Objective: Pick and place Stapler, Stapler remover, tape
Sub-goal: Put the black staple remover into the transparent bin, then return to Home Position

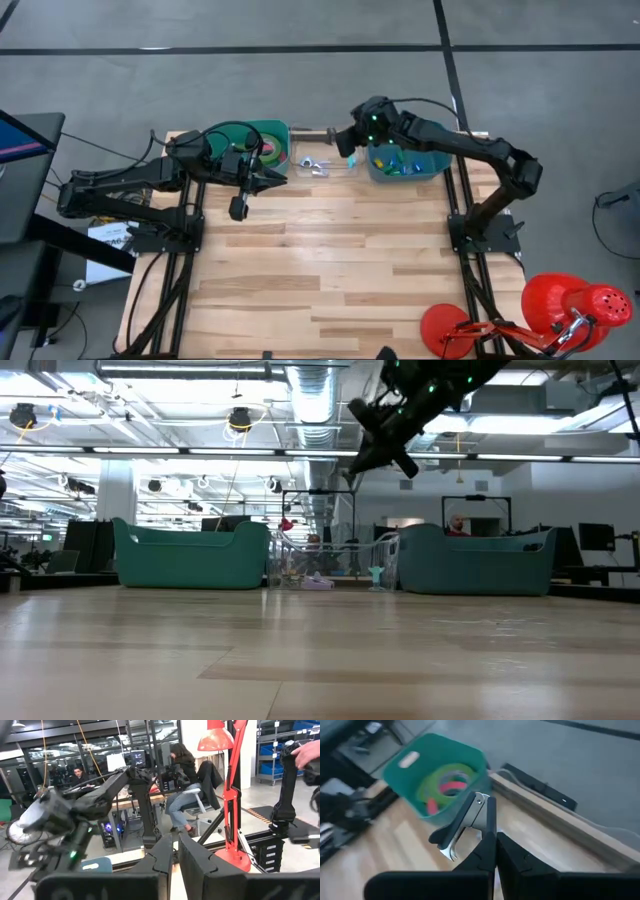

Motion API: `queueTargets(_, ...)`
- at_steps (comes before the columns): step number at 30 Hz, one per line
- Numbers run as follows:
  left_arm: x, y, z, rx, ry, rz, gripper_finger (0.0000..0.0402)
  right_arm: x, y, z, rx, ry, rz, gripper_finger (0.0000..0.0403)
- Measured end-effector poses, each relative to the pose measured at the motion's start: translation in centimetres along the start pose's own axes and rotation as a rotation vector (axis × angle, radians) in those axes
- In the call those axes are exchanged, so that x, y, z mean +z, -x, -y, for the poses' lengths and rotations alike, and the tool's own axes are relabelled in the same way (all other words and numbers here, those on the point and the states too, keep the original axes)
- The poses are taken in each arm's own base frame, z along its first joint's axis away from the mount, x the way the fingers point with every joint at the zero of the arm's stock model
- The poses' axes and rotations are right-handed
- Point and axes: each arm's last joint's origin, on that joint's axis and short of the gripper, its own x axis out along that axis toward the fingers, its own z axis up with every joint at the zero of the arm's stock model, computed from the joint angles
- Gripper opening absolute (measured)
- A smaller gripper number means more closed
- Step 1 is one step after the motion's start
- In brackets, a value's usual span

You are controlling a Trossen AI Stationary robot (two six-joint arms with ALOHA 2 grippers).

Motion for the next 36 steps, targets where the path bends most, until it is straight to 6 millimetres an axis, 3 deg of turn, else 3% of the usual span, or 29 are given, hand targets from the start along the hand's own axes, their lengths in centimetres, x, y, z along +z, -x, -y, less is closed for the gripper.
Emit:
queueTargets(7, 0.0, 0.0, 0.0, 0.0, 0.0, 0.0, 0.0021, -0.9, -3.3, 2.8, -0.056, -0.04, -0.077, 0.0)
queueTargets(12, 0.0, 0.0, 0.0, 0.0, 0.0, 0.0, 0.0021, -1.8, -4.9, 3.3, -0.04, -0.049, -0.13, 0.0)
queueTargets(16, 0.0, 0.0, 0.0, 0.0, 0.0, 0.0, 0.0021, -1.9, -5.1, 3.3, -0.039, -0.049, -0.137, 0.0004)
queueTargets(24, 0.0, 0.0, 0.0, 0.0, 0.0, 0.0, 0.0021, -2.2, -5.0, 3.4, -0.047, -0.04, -0.162, 0.0106)
queueTargets(30, 0.0, 0.0, 0.0, 0.0, 0.0, -0.001, 0.0021, -2.4, -4.0, 0.9, 0.015, 0.122, -0.155, 0.0183)
queueTargets(36, 0.0, 0.0, 0.0, 0.0, 0.0, 0.0, 0.0021, -2.2, -2.1, -2.8, 0.127, 0.344, -0.058, 0.0201)
